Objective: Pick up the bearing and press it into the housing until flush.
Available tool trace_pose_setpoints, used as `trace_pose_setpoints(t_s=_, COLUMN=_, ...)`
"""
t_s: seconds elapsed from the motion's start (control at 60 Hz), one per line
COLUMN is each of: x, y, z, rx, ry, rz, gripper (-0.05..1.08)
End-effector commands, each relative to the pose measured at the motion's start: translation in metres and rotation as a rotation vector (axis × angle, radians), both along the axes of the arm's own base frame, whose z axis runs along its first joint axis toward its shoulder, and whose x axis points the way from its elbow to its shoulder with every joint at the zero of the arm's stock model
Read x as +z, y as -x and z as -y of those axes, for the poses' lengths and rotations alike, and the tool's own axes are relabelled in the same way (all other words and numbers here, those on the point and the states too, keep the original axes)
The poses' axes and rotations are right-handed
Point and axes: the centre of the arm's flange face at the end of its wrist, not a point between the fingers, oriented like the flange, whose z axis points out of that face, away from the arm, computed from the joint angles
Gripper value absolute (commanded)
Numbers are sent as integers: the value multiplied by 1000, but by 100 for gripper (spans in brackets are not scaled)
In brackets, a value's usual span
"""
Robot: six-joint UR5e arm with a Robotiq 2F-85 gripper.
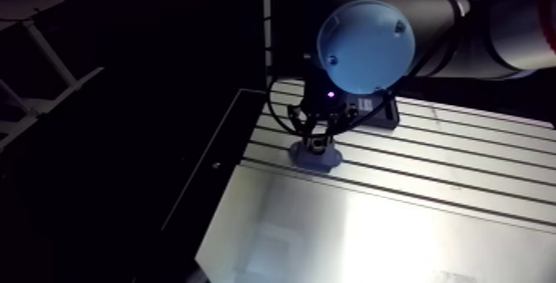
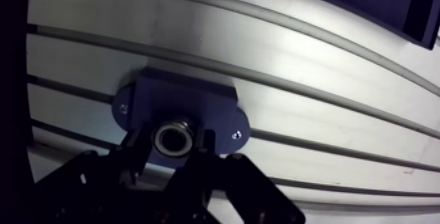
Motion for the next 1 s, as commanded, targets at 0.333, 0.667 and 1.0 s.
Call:
trace_pose_setpoints(t_s=0.333, x=-1, y=0, z=-1, rx=-1, ry=-1, rz=3, gripper=84)
trace_pose_setpoints(t_s=0.667, x=-3, y=-1, z=0, rx=1, ry=-1, rz=6, gripper=84)
trace_pose_setpoints(t_s=1.0, x=-3, y=-2, z=0, rx=1, ry=-2, rz=7, gripper=84)
